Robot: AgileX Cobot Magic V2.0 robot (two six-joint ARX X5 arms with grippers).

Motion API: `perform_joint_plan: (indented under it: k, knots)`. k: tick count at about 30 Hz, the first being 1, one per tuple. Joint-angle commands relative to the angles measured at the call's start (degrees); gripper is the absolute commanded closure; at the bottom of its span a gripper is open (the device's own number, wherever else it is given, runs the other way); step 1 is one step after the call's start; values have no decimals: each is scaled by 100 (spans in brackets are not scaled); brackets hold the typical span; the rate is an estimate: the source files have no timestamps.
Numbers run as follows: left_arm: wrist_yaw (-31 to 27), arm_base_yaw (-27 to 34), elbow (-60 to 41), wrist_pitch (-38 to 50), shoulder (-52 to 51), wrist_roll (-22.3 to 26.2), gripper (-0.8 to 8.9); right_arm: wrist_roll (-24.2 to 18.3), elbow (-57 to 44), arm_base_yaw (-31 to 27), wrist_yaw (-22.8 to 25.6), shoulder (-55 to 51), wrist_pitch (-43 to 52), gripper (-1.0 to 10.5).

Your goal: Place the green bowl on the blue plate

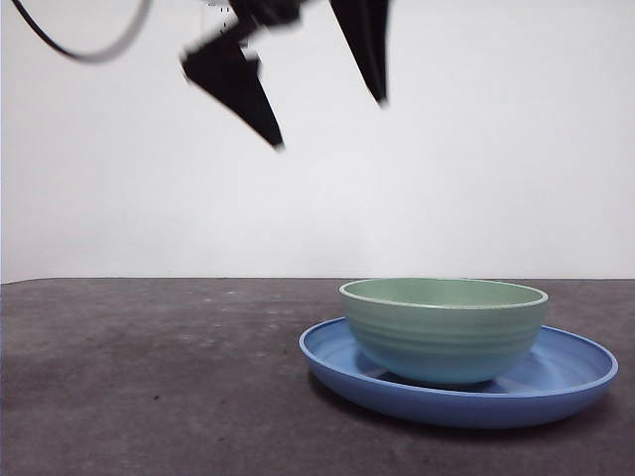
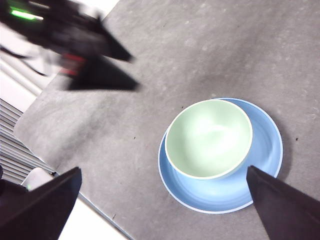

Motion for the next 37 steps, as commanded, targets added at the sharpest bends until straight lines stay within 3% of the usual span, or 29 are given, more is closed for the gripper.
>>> perform_joint_plan:
  k: [1, 5, 13, 19, 24, 30, 37]
  knots:
    - [-37, -11, 107, -258, -485, 361, 277, 24, 96, 22, -4, 13, 50, 401]
    - [-48, 17, -234, -380, -1591, 540, 278, 24, 96, 22, -4, 13, 52, 401]
    - [-50, 70, -2105, 540, -3740, 579, 283, 26, 96, 22, -4, 13, 50, 401]
    - [-46, 70, -3722, 1456, -5460, 70, 283, 24, 96, 22, -4, 13, 50, 401]
    - [-42, 68, -4478, 1488, -6601, -382, 283, 24, 96, 22, -7, 13, 50, 401]
    - [2, 68, -4638, 951, -7283, -481, 283, 24, 96, 22, -7, 13, 50, 401]
    - [31, 68, -4638, 608, -7355, -310, 283, 24, 96, 22, -7, 15, 50, 401]
